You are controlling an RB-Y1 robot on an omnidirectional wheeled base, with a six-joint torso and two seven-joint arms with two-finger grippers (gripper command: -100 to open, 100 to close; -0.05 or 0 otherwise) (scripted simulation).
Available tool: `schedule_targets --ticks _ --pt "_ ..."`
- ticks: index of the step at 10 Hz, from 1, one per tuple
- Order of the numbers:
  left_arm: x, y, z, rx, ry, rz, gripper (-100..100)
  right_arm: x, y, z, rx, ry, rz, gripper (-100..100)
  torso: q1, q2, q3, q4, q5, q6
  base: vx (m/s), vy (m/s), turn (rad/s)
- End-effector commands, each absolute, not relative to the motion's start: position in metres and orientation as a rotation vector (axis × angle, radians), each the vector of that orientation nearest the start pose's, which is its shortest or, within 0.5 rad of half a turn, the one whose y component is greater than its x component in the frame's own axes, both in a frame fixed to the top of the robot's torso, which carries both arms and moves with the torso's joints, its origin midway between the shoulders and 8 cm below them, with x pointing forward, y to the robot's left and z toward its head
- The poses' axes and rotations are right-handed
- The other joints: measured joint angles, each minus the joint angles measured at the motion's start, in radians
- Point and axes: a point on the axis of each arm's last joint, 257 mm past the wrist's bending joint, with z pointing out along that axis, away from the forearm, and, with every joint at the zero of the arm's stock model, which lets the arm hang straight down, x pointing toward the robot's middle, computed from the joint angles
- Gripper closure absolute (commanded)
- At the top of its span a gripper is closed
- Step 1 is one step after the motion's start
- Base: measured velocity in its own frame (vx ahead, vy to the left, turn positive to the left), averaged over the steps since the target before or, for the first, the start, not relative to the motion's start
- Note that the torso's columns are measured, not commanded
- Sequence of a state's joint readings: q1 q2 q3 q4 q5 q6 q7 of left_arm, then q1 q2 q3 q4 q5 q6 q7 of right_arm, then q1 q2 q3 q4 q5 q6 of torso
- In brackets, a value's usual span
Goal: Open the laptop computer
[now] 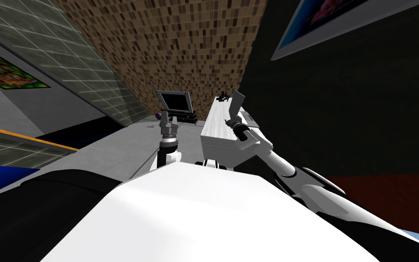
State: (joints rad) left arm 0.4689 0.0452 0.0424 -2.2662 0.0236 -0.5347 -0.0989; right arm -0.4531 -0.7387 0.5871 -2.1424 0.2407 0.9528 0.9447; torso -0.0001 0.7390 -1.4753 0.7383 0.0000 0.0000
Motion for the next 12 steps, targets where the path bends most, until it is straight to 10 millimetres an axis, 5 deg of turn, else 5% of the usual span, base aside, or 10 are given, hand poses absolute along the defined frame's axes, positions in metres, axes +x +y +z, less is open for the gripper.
schedule_targets --ticks 1,7,10,11,12 --pt "0.341 0.287 0.036 -0.558 0.619 -1.205 0 0.549 -0.168 -0.046 -0.538 1.591 -0.375 -100 0.000 -0.001 0.000 0.000 0.000 0.000 0.034 0.031 0.005" --pt "0.341 0.287 0.036 -0.558 0.619 -1.205 0 0.560 -0.209 -0.032 -0.580 1.586 -0.605 -100 0.000 -0.001 -0.001 0.000 0.000 0.000 0.017 0.019 -0.001" --pt "0.341 0.287 0.036 -0.558 0.619 -1.205 0 0.560 -0.206 -0.032 -0.575 1.588 -0.589 -100 0.000 -0.001 -0.001 0.000 0.000 0.000 0.004 0.006 -0.017" --pt "0.341 0.287 0.036 -0.558 0.619 -1.205 0 0.560 -0.206 -0.032 -0.575 1.588 -0.590 100 0.000 -0.001 -0.001 0.000 0.000 0.000 0.000 0.000 0.000" --pt "0.341 0.287 0.036 -0.558 0.619 -1.205 0 0.569 -0.205 -0.031 -0.517 1.601 -0.527 100 0.000 -0.001 -0.001 0.000 0.000 0.000 -0.028 -0.037 -0.006"
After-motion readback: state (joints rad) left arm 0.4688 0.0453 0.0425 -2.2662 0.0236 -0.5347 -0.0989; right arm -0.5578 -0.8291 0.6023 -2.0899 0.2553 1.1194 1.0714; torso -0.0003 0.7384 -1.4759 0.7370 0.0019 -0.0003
